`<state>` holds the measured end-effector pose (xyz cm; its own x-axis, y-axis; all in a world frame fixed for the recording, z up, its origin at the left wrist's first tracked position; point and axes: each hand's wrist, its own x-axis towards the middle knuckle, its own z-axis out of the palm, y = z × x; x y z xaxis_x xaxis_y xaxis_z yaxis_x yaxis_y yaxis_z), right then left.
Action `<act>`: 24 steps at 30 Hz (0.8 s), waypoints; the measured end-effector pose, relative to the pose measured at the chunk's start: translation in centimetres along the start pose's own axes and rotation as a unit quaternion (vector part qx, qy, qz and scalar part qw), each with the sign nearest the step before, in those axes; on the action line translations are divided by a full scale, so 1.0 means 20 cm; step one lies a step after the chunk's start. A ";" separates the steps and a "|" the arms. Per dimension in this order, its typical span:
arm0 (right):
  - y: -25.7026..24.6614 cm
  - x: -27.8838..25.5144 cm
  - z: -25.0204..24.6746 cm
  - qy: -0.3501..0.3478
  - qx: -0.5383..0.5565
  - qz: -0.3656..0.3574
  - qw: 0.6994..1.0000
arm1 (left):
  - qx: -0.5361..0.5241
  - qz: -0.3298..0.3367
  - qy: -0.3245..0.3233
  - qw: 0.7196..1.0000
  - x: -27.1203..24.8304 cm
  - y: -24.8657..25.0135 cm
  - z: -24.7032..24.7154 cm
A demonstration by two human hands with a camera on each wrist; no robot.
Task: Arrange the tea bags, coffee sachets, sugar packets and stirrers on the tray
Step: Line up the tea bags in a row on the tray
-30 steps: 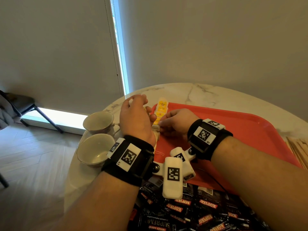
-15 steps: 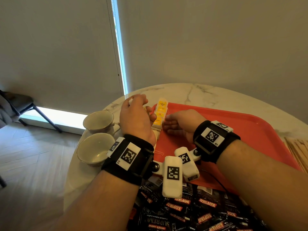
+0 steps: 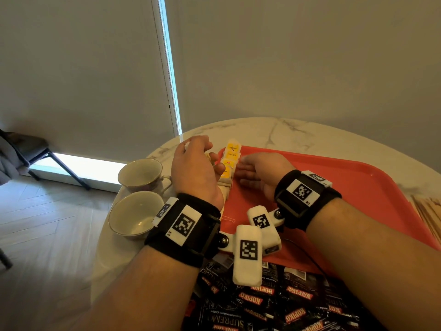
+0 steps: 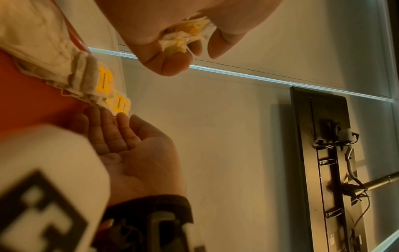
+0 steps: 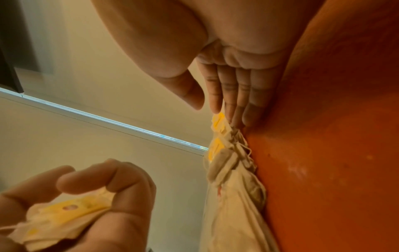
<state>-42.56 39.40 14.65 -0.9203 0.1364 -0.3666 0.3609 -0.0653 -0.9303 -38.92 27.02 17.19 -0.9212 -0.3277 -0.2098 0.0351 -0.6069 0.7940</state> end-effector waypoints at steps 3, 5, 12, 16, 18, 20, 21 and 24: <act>-0.01 0.01 0.01 0.002 -0.002 0.001 1.000 | 0.005 -0.003 0.005 1.000 0.00 0.00 0.00; -0.03 0.02 0.01 0.025 0.010 -0.011 1.000 | 0.005 -0.004 0.007 1.000 0.01 0.00 0.00; -0.08 0.04 0.02 0.034 0.061 -0.017 0.997 | 0.015 -0.005 0.007 1.000 0.00 -0.02 0.00; -0.11 0.05 0.04 0.006 0.079 -0.011 0.997 | 0.014 -0.008 0.009 1.000 0.01 -0.02 0.00; -0.11 0.05 0.04 0.002 0.078 -0.012 0.997 | 0.015 -0.010 0.011 1.000 0.01 -0.02 0.00; -0.11 0.05 0.03 0.002 0.076 -0.015 0.997 | 0.016 -0.013 0.010 1.000 0.02 -0.02 -0.01; -0.10 0.05 0.03 0.005 0.078 -0.016 0.997 | 0.017 -0.015 0.010 1.000 0.02 -0.02 -0.01; -0.09 0.04 0.00 0.032 0.078 -0.019 0.996 | 0.014 -0.016 0.011 1.000 0.02 -0.01 0.00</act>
<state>-43.97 39.60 15.96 -0.9195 0.2032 -0.3365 0.2946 -0.2106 -0.9321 -39.20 27.03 16.84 -0.9130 -0.3240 -0.2481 -0.0063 -0.5968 0.8024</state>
